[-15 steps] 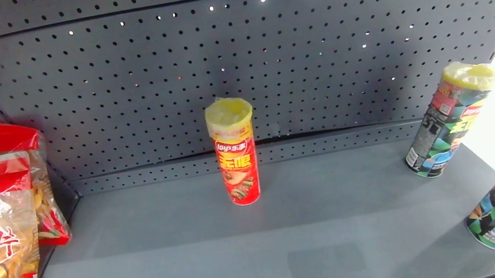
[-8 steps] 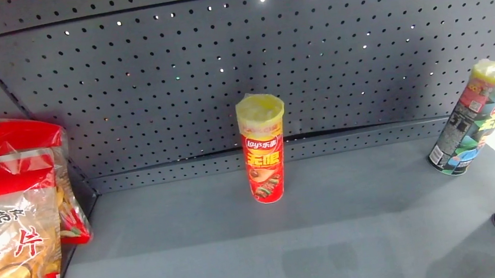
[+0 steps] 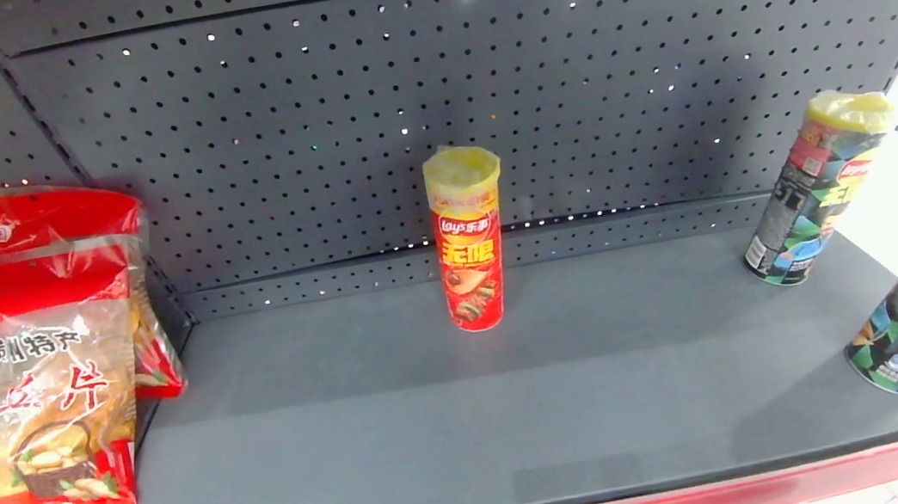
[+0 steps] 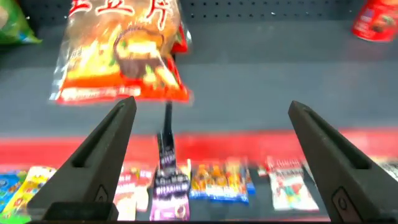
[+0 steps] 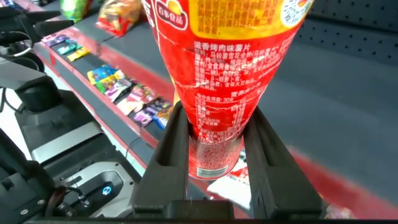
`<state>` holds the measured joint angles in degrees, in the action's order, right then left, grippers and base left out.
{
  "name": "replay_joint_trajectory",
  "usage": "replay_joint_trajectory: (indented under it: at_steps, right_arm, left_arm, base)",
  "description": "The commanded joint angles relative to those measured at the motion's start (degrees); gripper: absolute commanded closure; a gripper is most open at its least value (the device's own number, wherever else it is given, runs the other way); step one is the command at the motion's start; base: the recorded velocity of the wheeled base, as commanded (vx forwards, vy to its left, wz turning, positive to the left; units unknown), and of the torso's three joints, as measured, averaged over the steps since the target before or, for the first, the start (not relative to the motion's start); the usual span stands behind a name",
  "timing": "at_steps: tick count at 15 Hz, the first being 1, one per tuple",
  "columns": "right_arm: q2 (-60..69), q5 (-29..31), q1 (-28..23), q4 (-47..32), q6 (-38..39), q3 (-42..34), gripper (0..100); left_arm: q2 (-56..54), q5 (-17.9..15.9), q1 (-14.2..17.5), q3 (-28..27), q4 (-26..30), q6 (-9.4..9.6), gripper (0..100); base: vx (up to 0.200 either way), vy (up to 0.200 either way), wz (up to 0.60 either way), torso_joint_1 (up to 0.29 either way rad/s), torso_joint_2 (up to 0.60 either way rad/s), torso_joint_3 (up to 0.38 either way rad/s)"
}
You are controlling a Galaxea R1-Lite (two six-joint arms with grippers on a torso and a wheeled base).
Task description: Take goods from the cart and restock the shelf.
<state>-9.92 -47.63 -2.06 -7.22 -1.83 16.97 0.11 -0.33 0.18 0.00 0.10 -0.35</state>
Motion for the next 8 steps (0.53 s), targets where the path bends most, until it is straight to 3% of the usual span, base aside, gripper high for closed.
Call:
replay_joint_trajectory:
  at_steps: [1,8]
  right_arm:
    - [-0.1,-0.01,-0.05,0.01,-0.02,-0.01,100]
    - [-0.01,-0.01,-0.31,0.01,0.07,0.08,100]
  left_arm:
    - [-0.02,-0.02,-0.01,0.0,-0.01,0.0,0]
    - [-0.02,-0.02,-0.01,0.0,-0.01,0.09,0]
  base:
    - [0.0,0.0,0.0,0.0,0.0,0.0]
    - [0.0,0.0,0.0,0.0,0.0,0.0]
